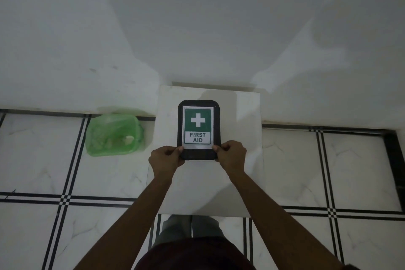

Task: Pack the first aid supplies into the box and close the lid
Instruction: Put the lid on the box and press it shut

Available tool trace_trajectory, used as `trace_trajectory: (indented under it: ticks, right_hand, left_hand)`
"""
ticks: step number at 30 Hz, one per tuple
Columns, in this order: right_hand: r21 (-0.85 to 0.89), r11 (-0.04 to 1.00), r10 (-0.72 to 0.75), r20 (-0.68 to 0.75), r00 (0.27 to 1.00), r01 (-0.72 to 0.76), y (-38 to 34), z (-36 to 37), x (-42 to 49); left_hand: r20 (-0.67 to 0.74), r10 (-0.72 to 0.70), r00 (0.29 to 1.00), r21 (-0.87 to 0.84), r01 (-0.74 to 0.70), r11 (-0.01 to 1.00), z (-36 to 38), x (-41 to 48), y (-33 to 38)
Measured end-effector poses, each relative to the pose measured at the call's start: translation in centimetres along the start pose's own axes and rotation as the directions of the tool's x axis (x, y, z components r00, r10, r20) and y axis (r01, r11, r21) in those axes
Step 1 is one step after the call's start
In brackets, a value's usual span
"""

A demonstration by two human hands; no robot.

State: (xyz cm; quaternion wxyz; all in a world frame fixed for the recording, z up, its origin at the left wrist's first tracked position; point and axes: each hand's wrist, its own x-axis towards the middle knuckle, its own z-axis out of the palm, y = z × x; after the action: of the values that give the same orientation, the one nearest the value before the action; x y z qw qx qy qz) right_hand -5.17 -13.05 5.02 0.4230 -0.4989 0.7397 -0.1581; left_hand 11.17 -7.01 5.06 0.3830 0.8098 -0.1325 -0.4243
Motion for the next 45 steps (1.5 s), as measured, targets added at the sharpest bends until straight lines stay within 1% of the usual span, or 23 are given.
trace_trajectory:
  ticks: [2,4,5,7,9,11,13,14,16,18,20,22,23,26,29,31,33,35,36,37,39,41,45]
  right_hand:
    - [-0.007,1.0,0.026,0.036,0.999,-0.026,-0.2,-0.2,0.4]
    - [-0.088,0.996,0.025,0.103,0.994,-0.016,-0.9,-0.6,1.0]
    - [-0.121,0.993,0.009,0.133,0.991,0.007,-1.5,-0.6,1.3]
    - [-0.094,0.993,-0.05,0.156,0.987,0.065,-3.0,0.1,1.9]
    - [-0.056,0.996,-0.056,0.12,0.991,0.063,-4.5,1.4,2.5]
    - [-0.051,0.999,0.024,0.069,0.997,-0.021,-5.0,2.5,2.9]
    - [-0.021,0.995,0.093,0.017,0.995,-0.093,-4.6,3.0,2.9]
    - [0.015,0.995,0.096,-0.012,0.995,-0.096,-4.2,3.3,2.8]
    - [0.087,0.996,0.03,-0.082,0.996,-0.023,-3.3,4.0,2.6]
    - [0.108,0.994,-0.007,-0.131,0.991,0.021,-2.8,4.6,2.7]
    - [0.111,0.994,0.023,-0.125,0.992,-0.009,-2.5,4.7,3.1]
    - [0.108,0.992,0.082,-0.092,0.992,-0.072,-2.5,4.6,3.8]
    - [0.099,0.992,0.083,-0.086,0.993,-0.075,-2.5,4.5,3.9]
    - [0.126,0.992,0.027,-0.08,0.996,-0.017,-2.5,4.5,4.0]
    - [0.127,0.992,-0.013,-0.036,0.999,0.018,-2.3,3.8,4.7]
    - [0.056,0.998,-0.041,-0.03,0.999,0.042,-2.2,3.5,5.3]
    - [-0.027,0.995,-0.099,-0.06,0.993,0.098,-2.2,3.7,5.2]
    - [-0.169,0.96,-0.25,-0.157,0.955,0.223,-2.3,4.1,4.9]
    - [-0.262,0.919,-0.35,-0.194,0.916,0.295,-2.2,4.3,5.0]
    - [-0.345,0.869,-0.435,-0.191,0.88,0.355,-2.2,4.5,5.1]
    - [-0.458,0.766,-0.542,-0.083,0.837,0.451,-2.2,4.6,5.4]
    - [-0.487,0.684,-0.607,0.033,0.794,0.543,-2.2,4.6,5.6]
    - [-0.464,0.648,-0.632,0.115,0.767,0.604,-2.3,4.5,5.8]
  left_hand:
    - [0.008,0.001,1.0,0.063,-0.002,0.998,0.3,0.4,0.4]
    - [0.025,-0.026,0.999,0.086,0.024,0.996,0.9,0.8,1.1]
    - [0.034,-0.04,0.999,0.096,0.036,0.995,1.3,1.0,1.6]
    - [0.042,-0.008,0.999,0.135,0.002,0.991,2.3,1.4,2.7]
    - [-0.022,0.051,0.998,0.159,-0.047,0.986,3.4,1.8,3.6]
    - [-0.084,0.095,0.992,0.15,-0.081,0.985,4.1,2.2,3.9]
    - [-0.111,0.123,0.986,0.135,-0.108,0.985,4.6,2.9,3.8]
    - [-0.112,0.131,0.985,0.135,-0.116,0.984,4.8,3.1,3.7]
    - [-0.106,0.134,0.985,0.164,-0.115,0.98,5.0,3.4,3.6]
    - [-0.107,0.13,0.986,0.211,-0.105,0.972,5.2,3.4,3.6]
    - [-0.11,0.148,0.983,0.249,-0.116,0.961,5.3,3.4,3.5]
    - [-0.1,0.155,0.983,0.255,-0.126,0.959,5.3,3.6,3.3]
    - [-0.094,0.154,0.984,0.248,-0.127,0.96,5.3,3.7,3.1]
    - [-0.084,0.15,0.985,0.229,-0.127,0.965,5.3,4.0,3.1]
    - [-0.077,0.15,0.986,0.235,-0.129,0.963,5.2,4.4,2.9]
    - [-0.094,0.199,0.975,0.271,-0.168,0.948,5.2,4.5,2.9]
    - [-0.11,0.303,0.947,0.342,-0.25,0.906,5.4,4.5,3.0]
    - [-0.084,0.43,0.899,0.411,-0.362,0.837,5.7,4.5,3.0]
    - [-0.057,0.491,0.869,0.45,-0.417,0.79,5.7,4.7,3.0]
    - [-0.018,0.539,0.842,0.488,-0.463,0.74,5.6,4.9,2.9]
    - [0.084,0.575,0.814,0.541,-0.522,0.659,5.5,5.1,2.8]
    - [0.15,0.573,0.806,0.561,-0.547,0.622,5.4,5.2,2.6]
    - [0.231,0.557,0.797,0.631,-0.559,0.538,5.3,5.2,2.8]
